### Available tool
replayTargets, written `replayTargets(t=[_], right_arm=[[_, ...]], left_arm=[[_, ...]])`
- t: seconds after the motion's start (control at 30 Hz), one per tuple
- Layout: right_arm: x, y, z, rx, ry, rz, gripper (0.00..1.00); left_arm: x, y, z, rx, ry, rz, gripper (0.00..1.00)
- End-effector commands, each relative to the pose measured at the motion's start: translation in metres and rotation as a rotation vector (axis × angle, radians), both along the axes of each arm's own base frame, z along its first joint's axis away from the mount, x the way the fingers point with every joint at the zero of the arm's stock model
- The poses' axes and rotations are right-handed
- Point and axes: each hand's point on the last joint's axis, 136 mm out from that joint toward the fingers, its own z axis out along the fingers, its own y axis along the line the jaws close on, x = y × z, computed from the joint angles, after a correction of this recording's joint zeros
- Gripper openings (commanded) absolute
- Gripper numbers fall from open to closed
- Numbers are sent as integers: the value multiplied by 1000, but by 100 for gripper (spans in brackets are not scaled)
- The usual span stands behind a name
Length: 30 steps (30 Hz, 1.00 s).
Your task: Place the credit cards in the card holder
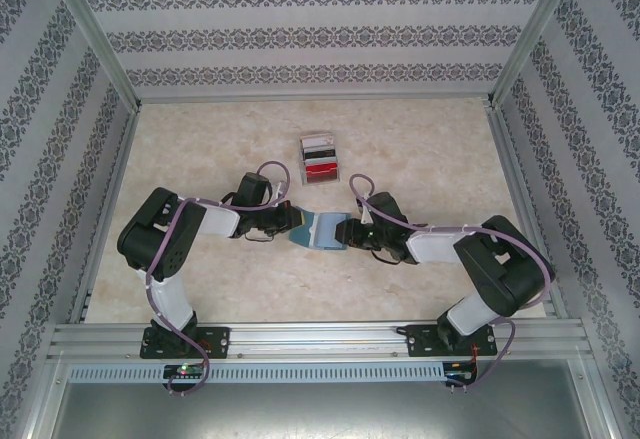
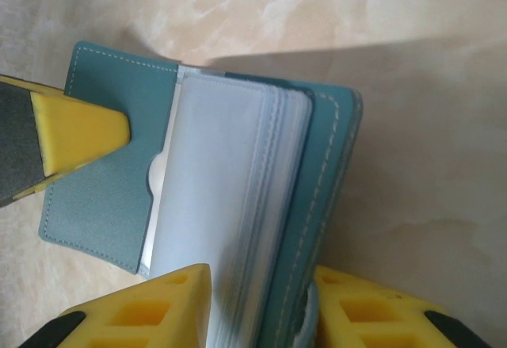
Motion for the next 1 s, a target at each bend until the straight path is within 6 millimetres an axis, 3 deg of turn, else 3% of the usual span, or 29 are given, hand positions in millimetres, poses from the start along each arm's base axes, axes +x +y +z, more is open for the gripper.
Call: replayTargets(t=[0.0, 0.2, 0.33, 0.73, 0.97], right_arm=[[0, -5, 5, 0, -44, -7, 36], [-4, -10, 4, 1, -44, -16, 34], [-5, -11, 4, -6, -45, -11, 27], [-2, -1, 0, 8, -26, 16, 33], [0, 4, -2, 11, -16, 28, 26]], left_arm=[[-2, 19, -32, 112, 51, 56, 0], [-2, 20, -34, 121, 52, 58, 0], [-2, 17, -34, 100, 56, 54, 0], [-2, 15, -36, 91, 66, 53, 0], [-2, 16, -36, 91, 66, 52, 0]])
